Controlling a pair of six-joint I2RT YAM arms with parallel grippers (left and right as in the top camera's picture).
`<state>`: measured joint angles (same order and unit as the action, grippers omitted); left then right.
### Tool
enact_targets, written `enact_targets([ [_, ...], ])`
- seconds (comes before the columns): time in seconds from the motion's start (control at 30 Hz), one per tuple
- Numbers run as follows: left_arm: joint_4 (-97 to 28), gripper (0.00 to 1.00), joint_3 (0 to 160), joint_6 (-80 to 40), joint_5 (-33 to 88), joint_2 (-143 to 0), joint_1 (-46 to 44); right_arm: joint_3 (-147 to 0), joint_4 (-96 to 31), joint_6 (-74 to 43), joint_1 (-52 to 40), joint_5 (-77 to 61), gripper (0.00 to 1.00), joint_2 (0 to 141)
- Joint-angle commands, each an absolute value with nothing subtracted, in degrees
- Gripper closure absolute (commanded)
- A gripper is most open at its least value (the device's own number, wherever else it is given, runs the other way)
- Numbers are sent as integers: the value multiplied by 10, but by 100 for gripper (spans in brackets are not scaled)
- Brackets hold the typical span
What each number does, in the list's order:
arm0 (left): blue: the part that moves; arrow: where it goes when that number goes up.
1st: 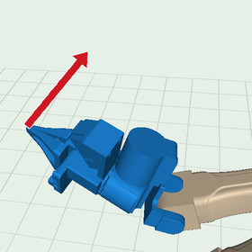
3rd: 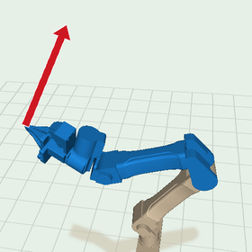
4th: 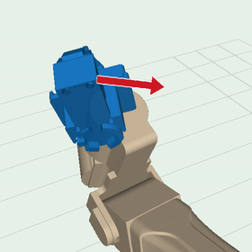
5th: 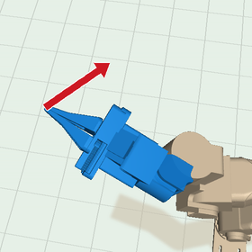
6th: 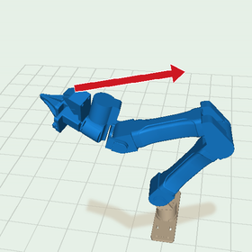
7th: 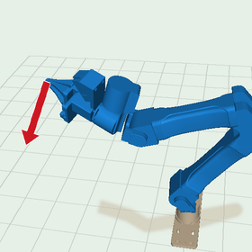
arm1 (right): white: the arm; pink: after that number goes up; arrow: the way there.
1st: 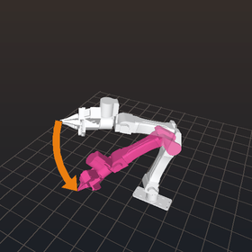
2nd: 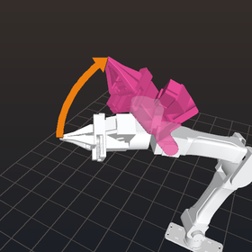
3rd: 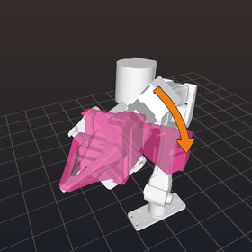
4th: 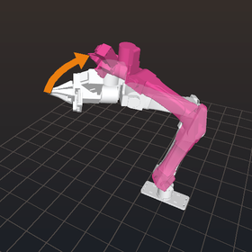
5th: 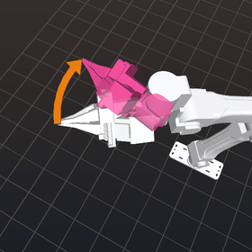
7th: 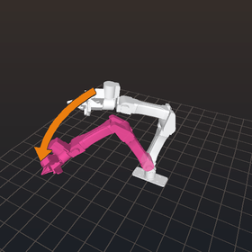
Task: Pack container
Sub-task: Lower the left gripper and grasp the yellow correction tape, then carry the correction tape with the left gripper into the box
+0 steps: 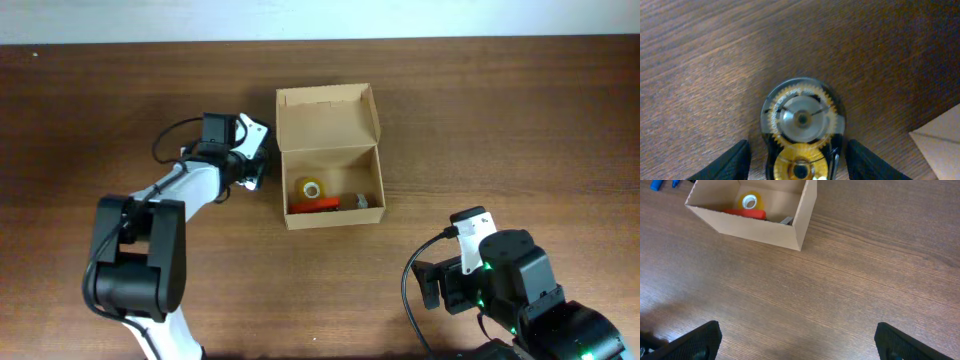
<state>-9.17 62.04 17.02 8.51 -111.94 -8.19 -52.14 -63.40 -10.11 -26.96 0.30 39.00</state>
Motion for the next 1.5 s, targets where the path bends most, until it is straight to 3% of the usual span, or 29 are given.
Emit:
enact_targets([
  [0.0, -96, 40, 616, 172, 30, -1139, -103, -520, -633, -98, -273, 0, 1, 390],
  [0.43, -99, 46, 616, 157, 12, -1165, -112, -520, -633, -98, -273, 0, 1, 390],
  [0.6, -99, 59, 616, 157, 12, -1165, -111, -520, -633, -98, -273, 0, 1, 390],
  [0.97, -98, 80, 616, 120, 12, -1149, -111, -520, -633, -98, -273, 0, 1, 390],
  [1.47, -106, 80, 616, 120, -13, -977, -111, -520, -633, -98, -273, 0, 1, 390],
])
